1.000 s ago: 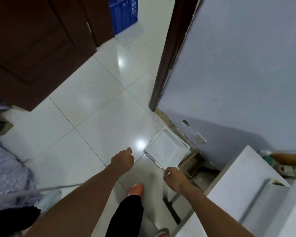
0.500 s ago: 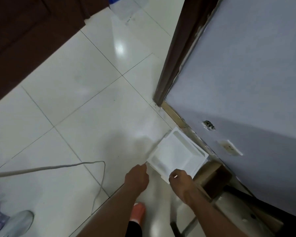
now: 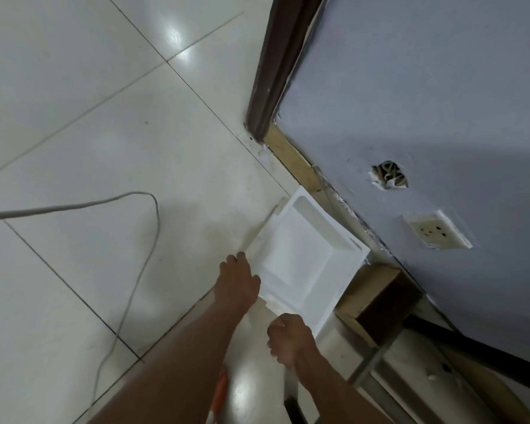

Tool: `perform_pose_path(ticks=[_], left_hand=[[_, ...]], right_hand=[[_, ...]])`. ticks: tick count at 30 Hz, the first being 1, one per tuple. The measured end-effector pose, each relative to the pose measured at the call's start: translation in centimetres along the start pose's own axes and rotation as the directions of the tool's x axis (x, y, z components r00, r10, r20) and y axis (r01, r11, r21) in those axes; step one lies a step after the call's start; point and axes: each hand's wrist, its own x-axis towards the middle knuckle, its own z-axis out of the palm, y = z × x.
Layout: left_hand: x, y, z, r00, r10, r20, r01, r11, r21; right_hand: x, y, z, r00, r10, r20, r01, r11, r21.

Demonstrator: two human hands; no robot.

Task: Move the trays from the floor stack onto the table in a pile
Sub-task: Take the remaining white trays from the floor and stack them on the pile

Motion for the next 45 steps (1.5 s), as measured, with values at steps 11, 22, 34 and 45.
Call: perform_pose_path(ticks=[11,22,34,45], left_hand=[[-6.6,4.8,-4.6,0.992,0.121,0.037,-0.097,0.913,-0.397],[-21.0,8.5,-14.7,0.957,-0.244,-0.156,0.040,0.645,-0.763],[-30.8,6.8,-36.3,0.844,-0.275,-0.460,0.045,0.892,-0.450],[-48.9,16.3,-38.6,0.902,0.184,-0.390,-0.299,0.918,-0.259]], right_hand=[[-3.9,-1.9,-3.5,0.955,0.201,0.217,-0.280,0.380,0.882],[-17.6,-8.3,-8.4,0.985,0.154,0.080,-0.149,0.512,0.846],[-38.3,-9.4,-14.1,0.975,-0.163,-0.150,0.221,0.674,0.705],[-55.9,2.6,-23.1,0.840,-0.398,-0.370,0.541,0.675,0.502]])
